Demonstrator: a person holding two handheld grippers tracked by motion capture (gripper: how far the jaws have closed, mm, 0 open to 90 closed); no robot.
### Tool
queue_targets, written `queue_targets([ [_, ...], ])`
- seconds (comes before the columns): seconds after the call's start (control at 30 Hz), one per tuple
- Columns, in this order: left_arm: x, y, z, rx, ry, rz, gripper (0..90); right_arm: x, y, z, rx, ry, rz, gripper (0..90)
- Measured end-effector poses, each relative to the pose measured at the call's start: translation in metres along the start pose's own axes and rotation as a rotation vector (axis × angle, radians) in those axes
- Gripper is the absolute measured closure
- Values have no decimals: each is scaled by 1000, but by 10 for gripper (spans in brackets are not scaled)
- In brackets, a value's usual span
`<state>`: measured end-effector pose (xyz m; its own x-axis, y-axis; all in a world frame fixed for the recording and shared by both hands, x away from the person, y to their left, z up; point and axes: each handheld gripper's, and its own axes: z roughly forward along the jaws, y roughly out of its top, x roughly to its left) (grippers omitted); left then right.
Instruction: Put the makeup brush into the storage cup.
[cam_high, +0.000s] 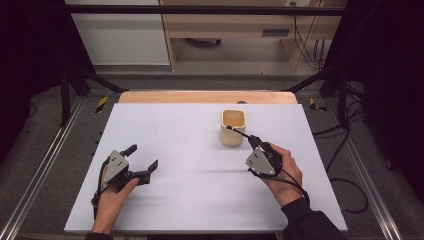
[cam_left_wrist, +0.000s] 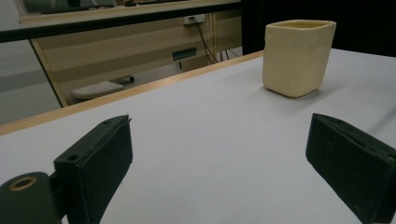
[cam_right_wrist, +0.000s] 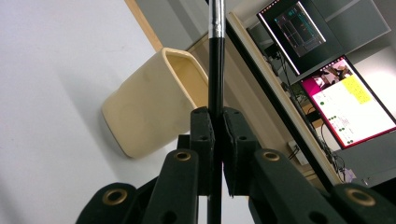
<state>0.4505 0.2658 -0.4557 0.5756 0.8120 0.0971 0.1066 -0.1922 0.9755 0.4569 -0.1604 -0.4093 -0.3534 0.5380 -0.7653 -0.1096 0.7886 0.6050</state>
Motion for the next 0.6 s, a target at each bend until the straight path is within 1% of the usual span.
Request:
queue_targets([
  [0.13, 0, 0, -1, -4, 2, 1, 70, -1, 3, 1, -9, 2, 9, 838],
  [0.27, 1, 0, -1, -7, 4, 0, 70, -3, 6, 2, -14, 9, 32, 838],
  [0.53, 2, -1, -2, -8, 9, 1, 71, -7, 13, 5, -30, 16, 61, 839],
  [0.6, 2, -1, -2, -9, 10, 0, 71, -8, 14, 6, -33, 21, 59, 839],
])
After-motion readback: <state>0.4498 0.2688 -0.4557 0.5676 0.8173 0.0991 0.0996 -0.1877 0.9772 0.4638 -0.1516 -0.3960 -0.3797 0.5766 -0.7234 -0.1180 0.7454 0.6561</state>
